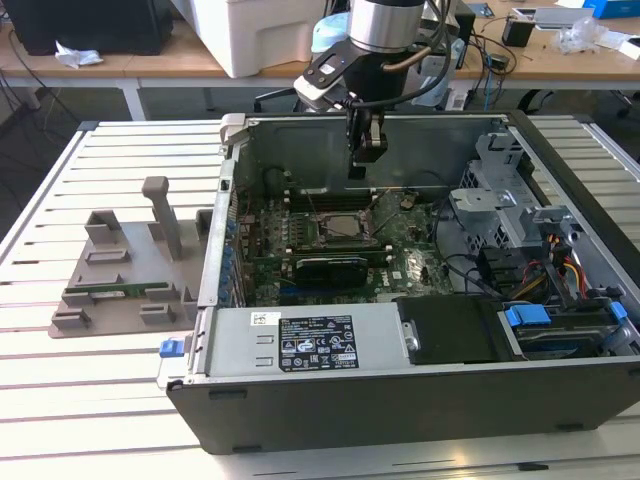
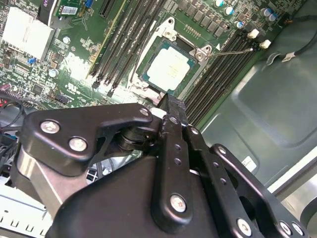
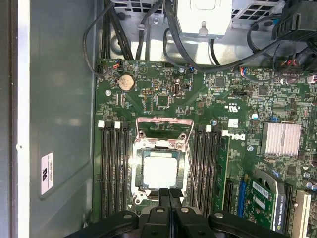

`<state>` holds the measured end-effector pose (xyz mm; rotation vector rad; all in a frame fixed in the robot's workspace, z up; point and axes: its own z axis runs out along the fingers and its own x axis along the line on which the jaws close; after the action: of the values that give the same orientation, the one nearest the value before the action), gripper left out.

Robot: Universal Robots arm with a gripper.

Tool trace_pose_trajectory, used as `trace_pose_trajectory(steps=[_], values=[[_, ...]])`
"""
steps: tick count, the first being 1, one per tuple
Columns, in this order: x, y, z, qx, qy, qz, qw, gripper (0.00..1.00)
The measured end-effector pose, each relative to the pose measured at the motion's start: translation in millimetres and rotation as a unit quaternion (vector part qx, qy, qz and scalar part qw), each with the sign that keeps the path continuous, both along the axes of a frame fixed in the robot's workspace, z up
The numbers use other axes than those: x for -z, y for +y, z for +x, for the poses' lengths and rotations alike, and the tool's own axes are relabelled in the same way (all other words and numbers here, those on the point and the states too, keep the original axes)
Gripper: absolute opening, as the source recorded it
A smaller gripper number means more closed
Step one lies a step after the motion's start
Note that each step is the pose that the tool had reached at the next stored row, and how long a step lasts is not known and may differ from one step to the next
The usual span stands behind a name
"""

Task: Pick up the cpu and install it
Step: 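Close the cpu cover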

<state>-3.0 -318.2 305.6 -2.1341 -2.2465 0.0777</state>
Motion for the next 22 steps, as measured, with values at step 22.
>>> trace_pose_trajectory(steps=[22], values=[[0.0, 0.4, 50.8, 0.000, 0.0012, -0.0002, 1.0000, 0.11]])
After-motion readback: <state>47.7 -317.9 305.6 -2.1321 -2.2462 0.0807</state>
